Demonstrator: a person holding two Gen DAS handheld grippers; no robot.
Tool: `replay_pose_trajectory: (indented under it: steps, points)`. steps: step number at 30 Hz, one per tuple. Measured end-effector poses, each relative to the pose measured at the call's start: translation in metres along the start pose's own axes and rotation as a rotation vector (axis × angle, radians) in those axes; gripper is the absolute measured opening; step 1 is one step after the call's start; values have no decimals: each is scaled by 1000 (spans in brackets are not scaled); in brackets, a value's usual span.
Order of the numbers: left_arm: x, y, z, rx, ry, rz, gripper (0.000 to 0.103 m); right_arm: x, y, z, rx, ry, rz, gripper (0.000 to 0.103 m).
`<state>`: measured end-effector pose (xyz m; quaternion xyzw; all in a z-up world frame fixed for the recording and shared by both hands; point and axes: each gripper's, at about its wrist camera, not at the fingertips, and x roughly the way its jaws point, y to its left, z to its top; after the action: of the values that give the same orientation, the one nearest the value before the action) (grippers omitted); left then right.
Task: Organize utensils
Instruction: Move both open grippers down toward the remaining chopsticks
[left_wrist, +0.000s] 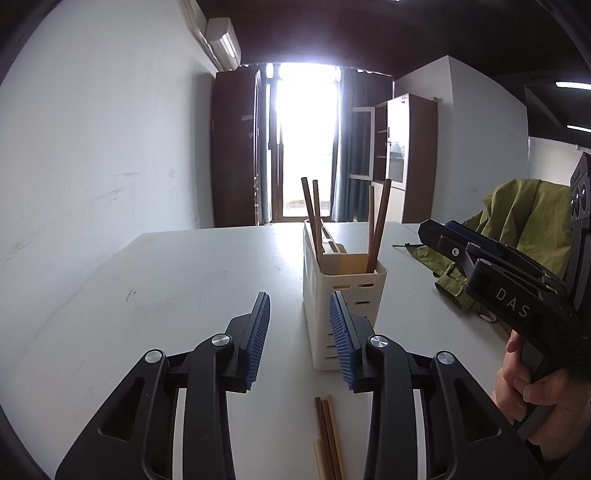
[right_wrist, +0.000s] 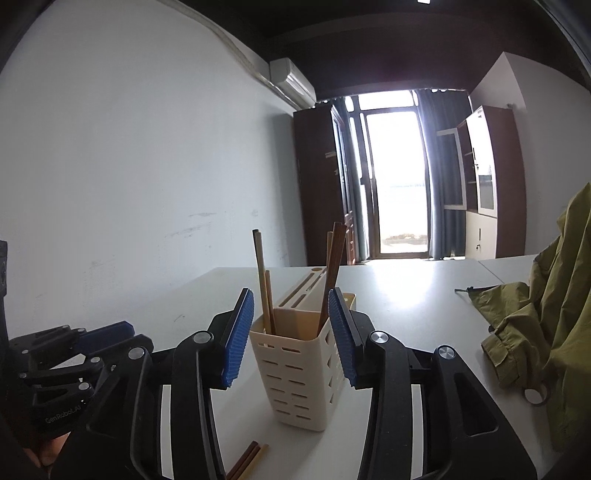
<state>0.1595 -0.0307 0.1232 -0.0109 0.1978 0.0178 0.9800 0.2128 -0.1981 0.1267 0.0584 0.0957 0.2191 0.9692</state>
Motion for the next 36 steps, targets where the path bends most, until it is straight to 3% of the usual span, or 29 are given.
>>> replay_pose_trajectory:
  steps: [12, 18, 30, 36]
  points:
    - [16, 21, -65, -26, 192, -23, 35, 32, 17, -47, -9, 232, -14, 49]
    - [16, 26, -80, -38, 221, -27, 36, 44, 21, -68, -12, 325, -21, 50]
    - [36, 20, -112, -24, 355, -80, 36, 75, 17, -106, 15, 528, -25, 53]
    - [51, 19, -126, -6, 417, -83, 36, 86, 21, -121, -8, 584, -47, 53]
